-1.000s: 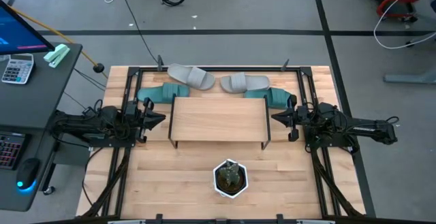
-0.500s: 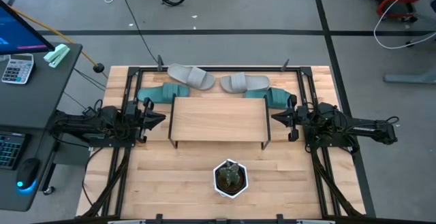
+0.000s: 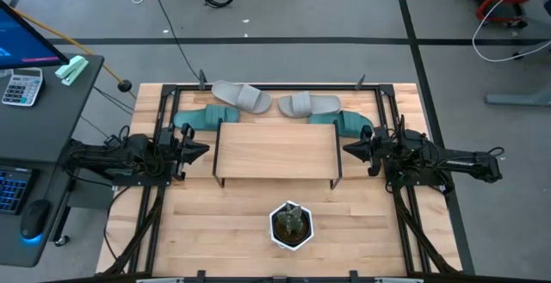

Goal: Pick and place slides into the shelf
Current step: Put the right green slipper on the shelf

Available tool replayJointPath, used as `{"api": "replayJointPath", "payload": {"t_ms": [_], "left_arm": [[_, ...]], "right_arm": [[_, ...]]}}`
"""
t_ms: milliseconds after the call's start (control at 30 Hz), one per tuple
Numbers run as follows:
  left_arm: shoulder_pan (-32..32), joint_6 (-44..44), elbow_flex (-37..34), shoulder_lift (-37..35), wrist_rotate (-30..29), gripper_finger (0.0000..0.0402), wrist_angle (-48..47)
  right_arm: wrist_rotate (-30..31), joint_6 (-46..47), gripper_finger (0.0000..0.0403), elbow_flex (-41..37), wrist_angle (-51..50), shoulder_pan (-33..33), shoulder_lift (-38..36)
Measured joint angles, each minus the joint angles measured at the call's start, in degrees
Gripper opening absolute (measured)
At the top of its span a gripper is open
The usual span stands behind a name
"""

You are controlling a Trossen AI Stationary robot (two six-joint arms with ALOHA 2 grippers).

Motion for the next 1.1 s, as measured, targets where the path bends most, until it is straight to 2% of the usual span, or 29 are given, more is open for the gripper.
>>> {"api": "replayJointPath", "payload": {"t_ms": [367, 600, 733, 900, 1100], "left_arm": [[0.00, -0.43, -0.01, 0.00, 0.00, 0.0035, 0.34], [-0.02, -14.72, 0.00, -0.02, -1.49, 0.0024, 1.41], [0.00, -17.24, 0.00, -0.02, -1.63, 0.0024, 4.02], [0.00, -17.86, -0.02, -0.02, -6.37, 0.0025, 5.27], [0.00, -19.53, -0.02, -0.02, -6.49, 0.0023, 5.73]], "right_arm": [[0.01, 7.39, 0.0018, -0.01, 0.00, -0.02, 0.01], [1.83, 16.40, 0.0018, -0.01, 0.00, -0.02, 0.02], [2.84, 23.48, 0.0018, -0.01, 0.00, -0.02, 0.02], [3.16, 25.81, 0.0018, -0.01, -0.02, -0.02, 0.02], [4.29, 32.08, 0.0018, -0.01, -0.01, -0.04, 0.02]]}}
